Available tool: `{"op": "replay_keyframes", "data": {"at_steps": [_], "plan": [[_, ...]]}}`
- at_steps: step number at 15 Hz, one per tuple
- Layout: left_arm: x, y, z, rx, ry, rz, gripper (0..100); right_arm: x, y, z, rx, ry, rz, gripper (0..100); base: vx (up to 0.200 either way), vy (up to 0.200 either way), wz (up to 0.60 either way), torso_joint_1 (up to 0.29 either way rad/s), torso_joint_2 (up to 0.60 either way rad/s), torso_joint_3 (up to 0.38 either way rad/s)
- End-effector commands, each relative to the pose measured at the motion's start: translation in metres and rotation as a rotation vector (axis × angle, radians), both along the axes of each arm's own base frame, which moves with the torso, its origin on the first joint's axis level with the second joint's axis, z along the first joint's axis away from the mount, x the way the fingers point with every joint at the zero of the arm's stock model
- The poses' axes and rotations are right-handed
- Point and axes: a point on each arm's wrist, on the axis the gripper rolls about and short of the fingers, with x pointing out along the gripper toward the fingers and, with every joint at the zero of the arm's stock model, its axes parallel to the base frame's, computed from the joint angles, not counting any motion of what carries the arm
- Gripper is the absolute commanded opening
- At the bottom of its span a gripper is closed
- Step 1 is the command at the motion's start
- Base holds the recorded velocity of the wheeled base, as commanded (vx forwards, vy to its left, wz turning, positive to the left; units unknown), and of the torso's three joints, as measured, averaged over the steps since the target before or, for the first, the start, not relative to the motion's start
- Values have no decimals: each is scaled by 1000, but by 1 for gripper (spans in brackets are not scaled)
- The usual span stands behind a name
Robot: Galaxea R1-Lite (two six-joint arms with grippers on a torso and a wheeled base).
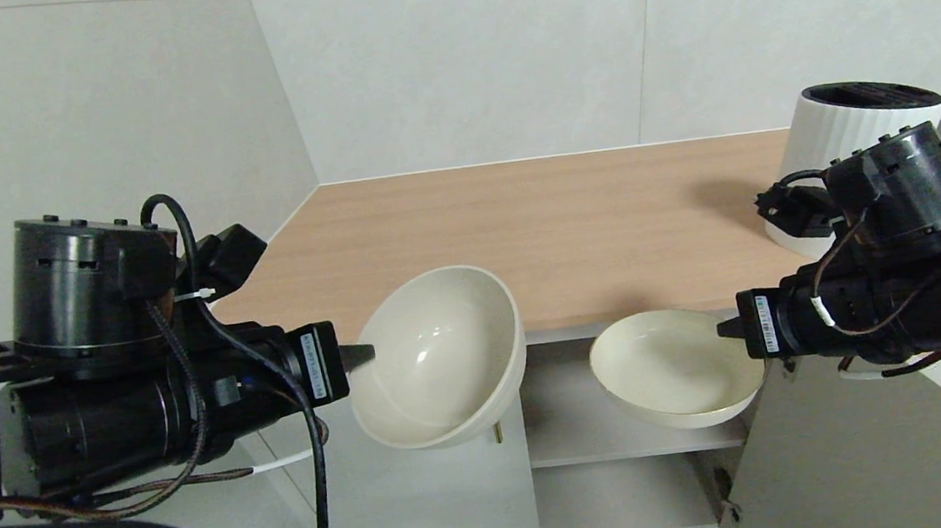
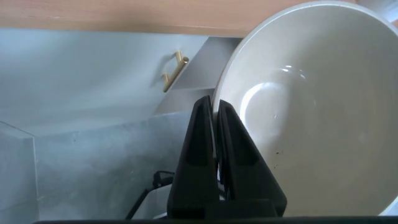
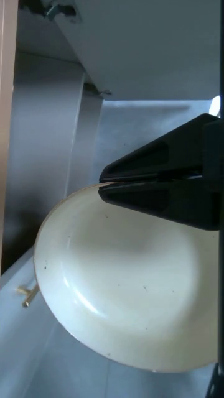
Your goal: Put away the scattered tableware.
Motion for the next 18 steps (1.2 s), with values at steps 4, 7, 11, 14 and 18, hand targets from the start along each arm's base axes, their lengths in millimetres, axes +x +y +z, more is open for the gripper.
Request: {"op": "replay_keyframes", "data": {"at_steps": [4, 7, 11, 14, 18], "plan": [[3, -3, -5, 9, 19, -4, 0, 4, 2, -6, -18, 14, -13, 0, 0, 0, 0, -38, 109, 63], [4, -3, -7, 12, 25, -4, 0, 5, 2, -6, -15, 9, -13, 0, 0, 0, 0, -172, 416, 248], [5, -4, -7, 13, 26, -4, 0, 7, 3, -9, -20, 15, -14, 0, 0, 0, 0, -178, 470, 285], [5, -4, -8, 14, 29, -5, 0, 8, 4, -11, -25, 21, -16, 0, 0, 0, 0, -165, 458, 300], [6, -5, -9, 16, 31, -5, 0, 9, 4, -13, -30, 27, -17, 0, 0, 0, 0, -135, 453, 306]]}}
